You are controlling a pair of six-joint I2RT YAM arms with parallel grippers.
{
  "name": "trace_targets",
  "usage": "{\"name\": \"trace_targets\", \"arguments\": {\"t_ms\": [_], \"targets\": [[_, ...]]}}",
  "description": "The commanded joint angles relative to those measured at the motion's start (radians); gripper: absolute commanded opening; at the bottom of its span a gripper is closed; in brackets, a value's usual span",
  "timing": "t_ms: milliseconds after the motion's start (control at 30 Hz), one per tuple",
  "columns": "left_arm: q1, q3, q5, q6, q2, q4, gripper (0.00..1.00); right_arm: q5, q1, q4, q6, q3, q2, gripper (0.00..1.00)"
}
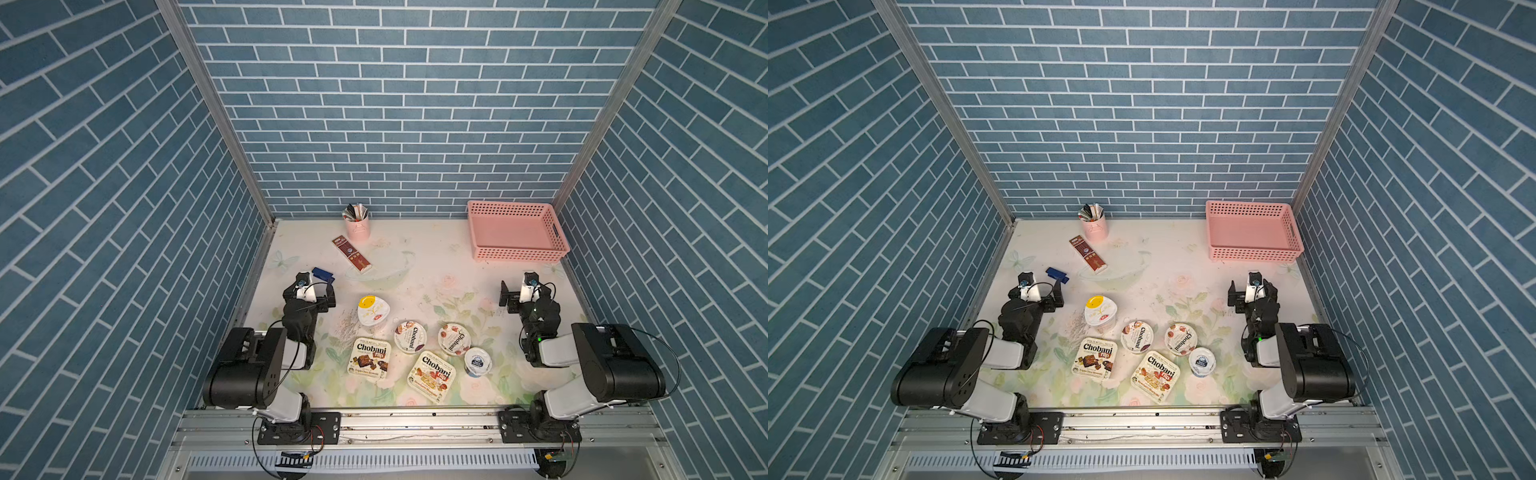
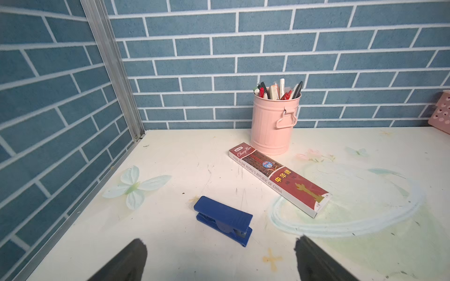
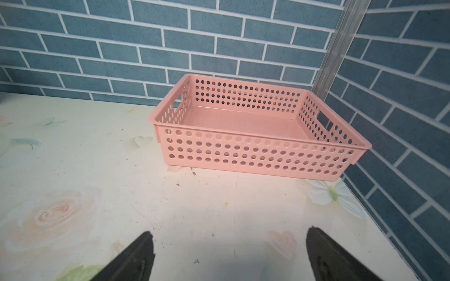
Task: Put the yogurt in the basket
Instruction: Move the basket to the center of the board.
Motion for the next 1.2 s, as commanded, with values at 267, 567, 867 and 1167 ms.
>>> {"name": "trace_targets", "arguments": {"t_ms": [267,567,867,1167], "targets": [[0.005,0.007,0.005,-0.007,-0.001,0.02,1.0,0.007,-0.002,0.018,0.016,0.007,-0.002,1.0],[0.005,0.007,0.004,-0.008,-0.001,0.02,1.0,0.007,-0.001,0.019,0.015,0.008,-0.003,1.0],[0.005,0.007,0.004,-0.007,-0.001,0.02,1.0,0.008,-0.003,0.019,0.016,0.007,-0.004,1.0],[0.005,0.008,0.004,-0.007,-0.002,0.02,1.0,-0.005,-0.006,0.02,0.02,0.005,-0.005,0.92]]}}
